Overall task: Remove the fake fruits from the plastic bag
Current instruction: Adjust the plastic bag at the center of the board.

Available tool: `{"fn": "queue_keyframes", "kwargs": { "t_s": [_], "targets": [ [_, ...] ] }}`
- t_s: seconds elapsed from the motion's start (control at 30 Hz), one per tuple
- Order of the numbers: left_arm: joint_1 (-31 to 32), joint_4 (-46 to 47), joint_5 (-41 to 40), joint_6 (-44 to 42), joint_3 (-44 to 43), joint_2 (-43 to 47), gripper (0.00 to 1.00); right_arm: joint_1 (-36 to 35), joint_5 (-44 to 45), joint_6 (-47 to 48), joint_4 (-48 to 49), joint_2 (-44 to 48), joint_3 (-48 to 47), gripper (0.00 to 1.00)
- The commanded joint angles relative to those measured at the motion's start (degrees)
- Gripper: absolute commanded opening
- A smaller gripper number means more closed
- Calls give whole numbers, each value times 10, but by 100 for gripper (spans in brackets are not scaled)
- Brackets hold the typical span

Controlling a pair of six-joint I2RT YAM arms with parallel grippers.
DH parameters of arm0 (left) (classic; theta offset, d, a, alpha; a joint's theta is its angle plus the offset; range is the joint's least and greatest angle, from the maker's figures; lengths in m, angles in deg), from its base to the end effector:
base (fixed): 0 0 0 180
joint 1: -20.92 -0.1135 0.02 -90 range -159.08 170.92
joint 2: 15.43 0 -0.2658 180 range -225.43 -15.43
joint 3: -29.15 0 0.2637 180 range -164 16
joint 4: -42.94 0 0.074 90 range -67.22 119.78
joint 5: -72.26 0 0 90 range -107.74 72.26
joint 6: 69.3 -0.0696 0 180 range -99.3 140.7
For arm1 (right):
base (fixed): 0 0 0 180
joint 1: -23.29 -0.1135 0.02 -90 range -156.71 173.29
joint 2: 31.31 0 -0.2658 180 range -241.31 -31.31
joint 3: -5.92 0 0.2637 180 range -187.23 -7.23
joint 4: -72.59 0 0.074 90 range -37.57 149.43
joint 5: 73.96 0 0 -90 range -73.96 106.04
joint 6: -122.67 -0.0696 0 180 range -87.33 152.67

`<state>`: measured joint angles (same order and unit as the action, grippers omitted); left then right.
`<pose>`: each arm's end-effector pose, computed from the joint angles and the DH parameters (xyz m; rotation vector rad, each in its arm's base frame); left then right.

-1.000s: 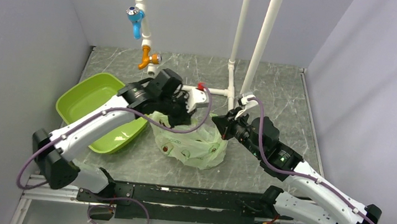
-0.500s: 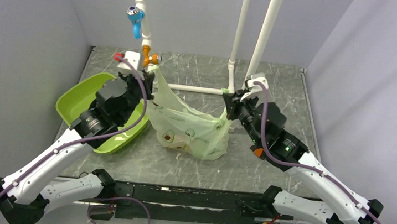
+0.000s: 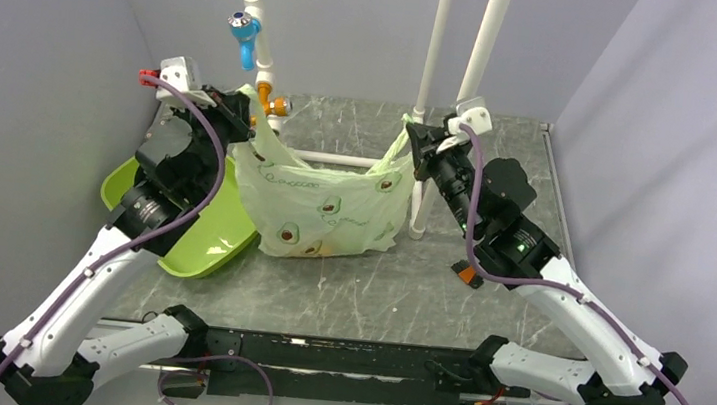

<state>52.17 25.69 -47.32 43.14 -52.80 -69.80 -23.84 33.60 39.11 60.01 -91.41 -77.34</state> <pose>0.2155 -0.0906 0.4758 -0.3248 1.3896 -0.4160 0.1977 0.1821 0.4734 -0.3932 1.3491 0.3783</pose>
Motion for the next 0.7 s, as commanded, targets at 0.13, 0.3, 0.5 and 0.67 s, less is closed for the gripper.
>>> {"fn": "queue_keyframes", "kwargs": {
  "t_s": [0.13,0.3,0.5,0.67],
  "targets": [
    [-7,-105,200,123,129,143,0,0,-37,-163,-153,135,124,13],
    [-7,-75,287,276,286,302,0,-1,-138,-257,-263,227,194,24],
    [-7,-121,298,313,318,381,0,0,-212,-245,-427,238,107,57],
    [-7,-138,279,304,305,388,0,-1,-147,-230,-466,198,-28,76]
  ]
}}
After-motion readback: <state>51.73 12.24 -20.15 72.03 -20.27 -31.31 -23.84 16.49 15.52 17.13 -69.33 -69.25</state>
